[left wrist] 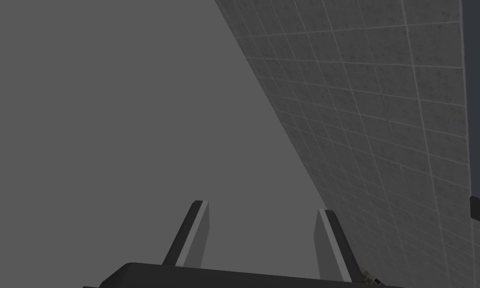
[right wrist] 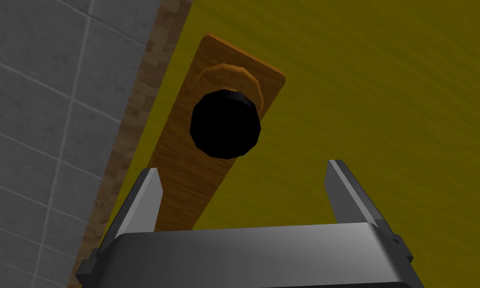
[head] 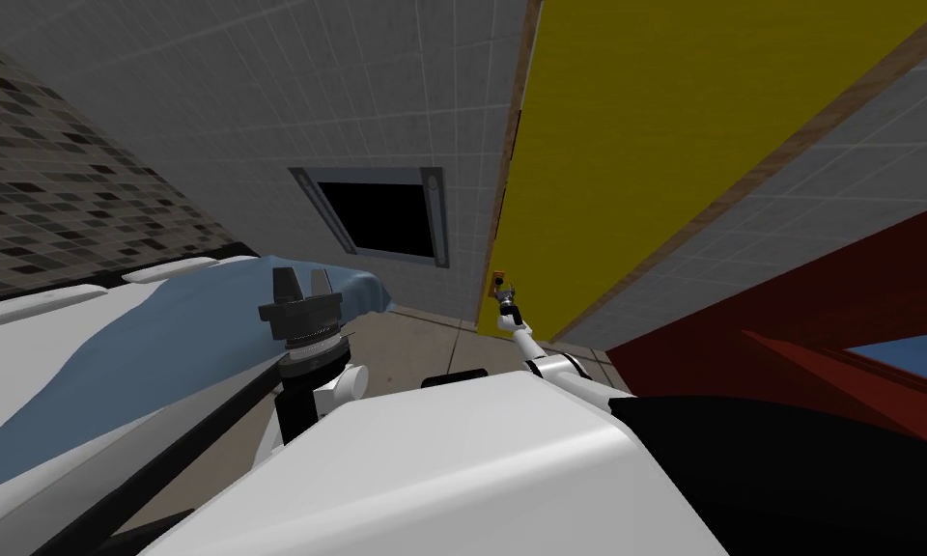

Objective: Pull the door open

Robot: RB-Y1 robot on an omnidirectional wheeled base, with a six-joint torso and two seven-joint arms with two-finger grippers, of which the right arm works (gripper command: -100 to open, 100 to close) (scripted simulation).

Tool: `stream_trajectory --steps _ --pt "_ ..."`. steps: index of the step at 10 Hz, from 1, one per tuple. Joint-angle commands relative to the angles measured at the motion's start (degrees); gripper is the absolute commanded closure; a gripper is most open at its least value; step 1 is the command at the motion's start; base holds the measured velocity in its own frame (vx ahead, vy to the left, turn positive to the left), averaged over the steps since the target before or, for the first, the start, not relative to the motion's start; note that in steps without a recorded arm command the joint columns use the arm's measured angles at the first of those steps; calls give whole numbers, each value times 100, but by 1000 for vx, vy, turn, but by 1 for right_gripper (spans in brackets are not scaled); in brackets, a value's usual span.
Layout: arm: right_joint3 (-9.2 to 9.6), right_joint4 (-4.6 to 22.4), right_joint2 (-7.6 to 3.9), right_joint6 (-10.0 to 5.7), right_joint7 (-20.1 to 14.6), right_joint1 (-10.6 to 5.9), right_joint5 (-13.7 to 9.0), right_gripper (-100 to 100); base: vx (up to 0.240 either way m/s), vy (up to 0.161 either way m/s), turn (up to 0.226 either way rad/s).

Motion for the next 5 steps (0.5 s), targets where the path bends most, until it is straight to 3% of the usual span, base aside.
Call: stream_trajectory --steps 1,4,5 --pt "9 33 36 -14 -176 -35 -73 -100 -65 -24 7" --pt "-15 -81 293 23 -641 -71 -406 -100 -66 -24 17" --pt "-15 -81 293 23 -662 -71 -406 -100 -65 -31 7"
